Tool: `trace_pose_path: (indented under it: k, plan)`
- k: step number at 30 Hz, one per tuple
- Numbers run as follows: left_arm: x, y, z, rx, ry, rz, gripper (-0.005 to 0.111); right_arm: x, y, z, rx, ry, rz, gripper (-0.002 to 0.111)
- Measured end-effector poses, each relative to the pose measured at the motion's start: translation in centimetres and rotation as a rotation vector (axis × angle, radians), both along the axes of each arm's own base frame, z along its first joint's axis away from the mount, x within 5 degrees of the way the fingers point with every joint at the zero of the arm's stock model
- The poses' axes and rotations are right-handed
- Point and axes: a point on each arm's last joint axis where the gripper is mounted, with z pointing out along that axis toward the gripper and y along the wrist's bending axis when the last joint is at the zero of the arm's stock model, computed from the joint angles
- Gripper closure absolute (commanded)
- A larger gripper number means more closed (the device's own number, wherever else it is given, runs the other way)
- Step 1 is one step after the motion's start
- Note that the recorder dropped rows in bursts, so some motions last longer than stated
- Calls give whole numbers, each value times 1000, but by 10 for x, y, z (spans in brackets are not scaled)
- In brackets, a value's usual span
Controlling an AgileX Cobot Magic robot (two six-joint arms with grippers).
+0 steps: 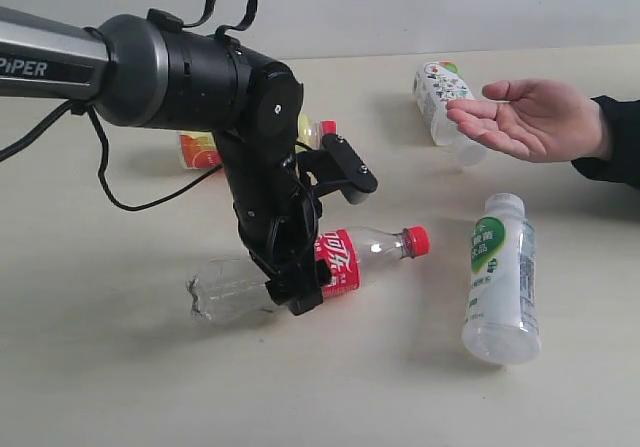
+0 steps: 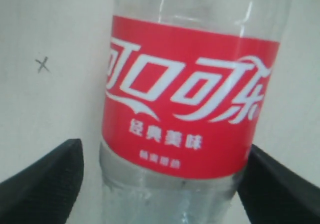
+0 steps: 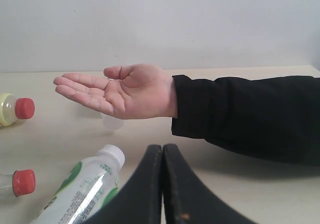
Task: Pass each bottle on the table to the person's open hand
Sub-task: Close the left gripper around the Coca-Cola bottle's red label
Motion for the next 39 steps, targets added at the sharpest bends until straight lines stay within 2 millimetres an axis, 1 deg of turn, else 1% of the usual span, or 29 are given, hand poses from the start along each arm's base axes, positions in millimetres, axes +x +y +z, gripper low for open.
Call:
trace_pose_path:
  k: [14,16,18,20,22,24,25,36,39]
  plan:
    - [1,-1,-4,-2,-5,0,29,0,0,0,0,0,0,108]
    - [1,0,-5,4,2,-1,31,0,0,0,0,0,0,108]
    - [0,0,-6,9,7,-1,39,0,0,0,0,0,0,108]
    - [0,0,-6,11,9,-1,52,0,0,0,0,0,0,108]
    - [0,0,-6,13,11,1,73,0,0,0,0,0,0,108]
    - [0,0,-5,14,13,8,98,0,0,0,0,0,0,108]
    - [0,0,-5,14,14,15,106,0,0,0,0,0,0,108]
    - [-1,0,-5,20,21,34,106,0,0,0,0,0,0,108]
    - [-2,1,-1,25,30,70,107,0,0,0,0,0,0,108]
